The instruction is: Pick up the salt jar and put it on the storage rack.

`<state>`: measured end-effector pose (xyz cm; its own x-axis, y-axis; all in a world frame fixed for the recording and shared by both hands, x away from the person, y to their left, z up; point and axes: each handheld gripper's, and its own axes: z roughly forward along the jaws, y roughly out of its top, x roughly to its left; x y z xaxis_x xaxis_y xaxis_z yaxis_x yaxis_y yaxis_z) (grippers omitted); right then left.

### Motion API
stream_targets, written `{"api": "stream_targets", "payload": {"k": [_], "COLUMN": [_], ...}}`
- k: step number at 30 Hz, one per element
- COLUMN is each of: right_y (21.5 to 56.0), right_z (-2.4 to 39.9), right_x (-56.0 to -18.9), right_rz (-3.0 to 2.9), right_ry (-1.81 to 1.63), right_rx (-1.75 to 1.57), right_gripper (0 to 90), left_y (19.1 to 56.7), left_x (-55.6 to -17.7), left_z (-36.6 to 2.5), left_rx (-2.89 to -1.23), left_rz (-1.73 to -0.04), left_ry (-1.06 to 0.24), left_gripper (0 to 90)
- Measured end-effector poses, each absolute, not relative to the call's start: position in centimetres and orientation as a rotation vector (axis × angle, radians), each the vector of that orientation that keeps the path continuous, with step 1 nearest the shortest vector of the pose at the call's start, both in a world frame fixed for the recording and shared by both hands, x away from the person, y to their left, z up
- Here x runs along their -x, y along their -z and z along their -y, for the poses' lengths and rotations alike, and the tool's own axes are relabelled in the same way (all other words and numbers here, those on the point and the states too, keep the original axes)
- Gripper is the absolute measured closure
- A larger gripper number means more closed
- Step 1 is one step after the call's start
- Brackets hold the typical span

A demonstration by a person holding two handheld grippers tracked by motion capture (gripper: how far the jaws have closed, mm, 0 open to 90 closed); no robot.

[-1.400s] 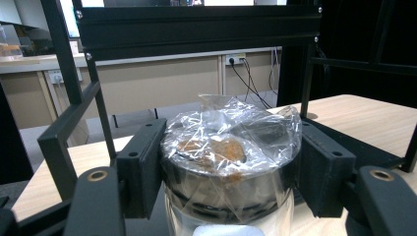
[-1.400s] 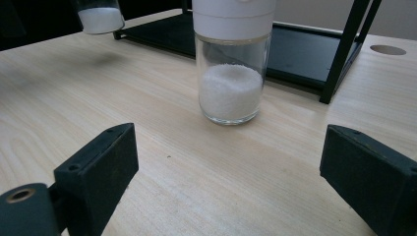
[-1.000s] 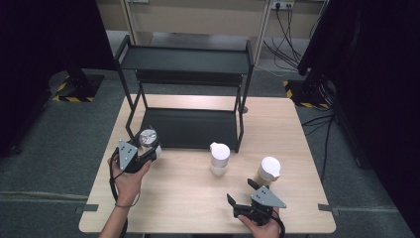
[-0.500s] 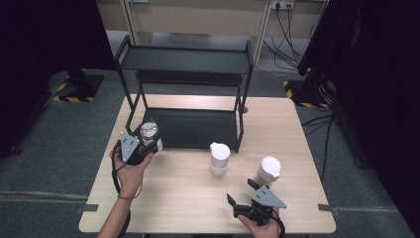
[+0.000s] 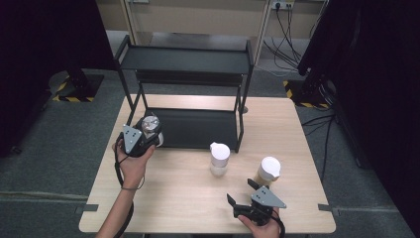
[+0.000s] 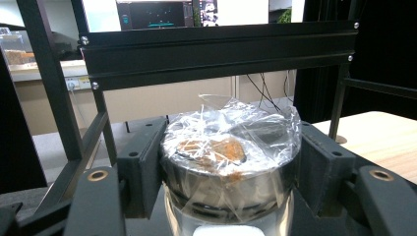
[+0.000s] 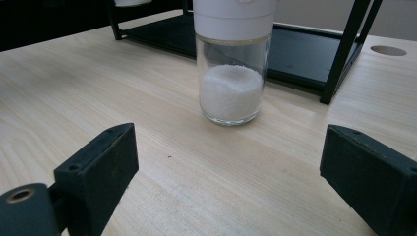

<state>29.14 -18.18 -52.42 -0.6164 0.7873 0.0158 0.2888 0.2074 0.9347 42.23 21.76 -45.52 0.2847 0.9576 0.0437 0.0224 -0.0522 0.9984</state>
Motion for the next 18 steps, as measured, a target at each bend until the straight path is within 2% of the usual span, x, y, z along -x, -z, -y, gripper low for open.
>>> {"api": "stream_targets", "payload": {"k": [18], "right_y": [52.4], "right_z": [18.2], "right_x": [-29.1], "right_rz": [-2.017], "right_ry": [-1.408], "right_rx": [-0.995], "right_gripper": [7.9], "left_y": [45.3], "left_x": [-45.6], "left_z": [-21.7], "left_rx": [-1.405], "left_rz": [-1.038], "left_ry": [-1.039], "left_gripper": [35.3]}}
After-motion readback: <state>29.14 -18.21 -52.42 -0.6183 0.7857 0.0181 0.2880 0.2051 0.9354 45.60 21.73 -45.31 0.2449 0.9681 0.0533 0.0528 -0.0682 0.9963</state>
